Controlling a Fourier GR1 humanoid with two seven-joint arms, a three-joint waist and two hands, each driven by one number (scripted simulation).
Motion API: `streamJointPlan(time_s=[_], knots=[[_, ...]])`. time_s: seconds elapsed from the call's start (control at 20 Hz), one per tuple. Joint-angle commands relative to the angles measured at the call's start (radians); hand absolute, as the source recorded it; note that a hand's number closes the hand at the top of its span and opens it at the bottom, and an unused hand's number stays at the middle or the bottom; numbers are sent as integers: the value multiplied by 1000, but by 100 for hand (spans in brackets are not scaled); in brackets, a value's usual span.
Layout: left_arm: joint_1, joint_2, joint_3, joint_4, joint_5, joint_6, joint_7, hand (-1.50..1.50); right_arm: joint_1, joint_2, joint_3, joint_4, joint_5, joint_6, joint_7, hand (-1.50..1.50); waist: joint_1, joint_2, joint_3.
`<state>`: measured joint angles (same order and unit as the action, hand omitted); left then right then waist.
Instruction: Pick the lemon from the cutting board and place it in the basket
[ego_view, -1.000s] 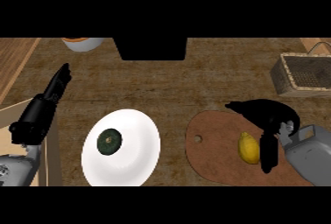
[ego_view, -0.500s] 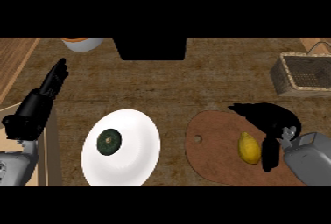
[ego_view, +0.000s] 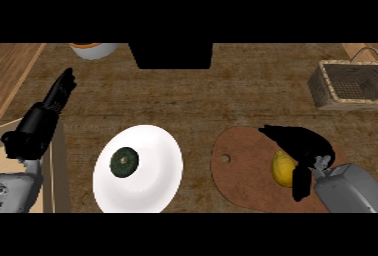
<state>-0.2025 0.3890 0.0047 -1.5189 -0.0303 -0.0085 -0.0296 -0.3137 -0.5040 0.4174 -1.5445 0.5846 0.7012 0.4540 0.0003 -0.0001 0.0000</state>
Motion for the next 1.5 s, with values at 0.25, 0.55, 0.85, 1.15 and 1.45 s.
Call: streamJointPlan(time_s=[0.25, 0.55, 0.85, 1.15, 1.45], knots=[[-50, -46, 37, 5, -55, -33, 35, 0, 65, 52, -50, 53, 137, -22, -121, -150, -1, 0, 0], [22, -80, 38, -35, -94, -27, 16, 0, 55, 117, -61, 90, 206, 3, -71, -150, 1, 0, 0], [-25, -110, 50, -38, -110, -47, 44, 0, 58, 101, -96, 198, 283, -51, -227, -150, 1, 1, 0], [5, -133, 39, -58, -135, -46, 44, 0, 107, 129, -128, 187, 276, -76, -260, 150, 0, 0, 0], [-6, -106, 82, -48, -100, -89, 27, 0, 33, 127, -94, 310, 356, -151, -360, 150, 6, 1, 0]])
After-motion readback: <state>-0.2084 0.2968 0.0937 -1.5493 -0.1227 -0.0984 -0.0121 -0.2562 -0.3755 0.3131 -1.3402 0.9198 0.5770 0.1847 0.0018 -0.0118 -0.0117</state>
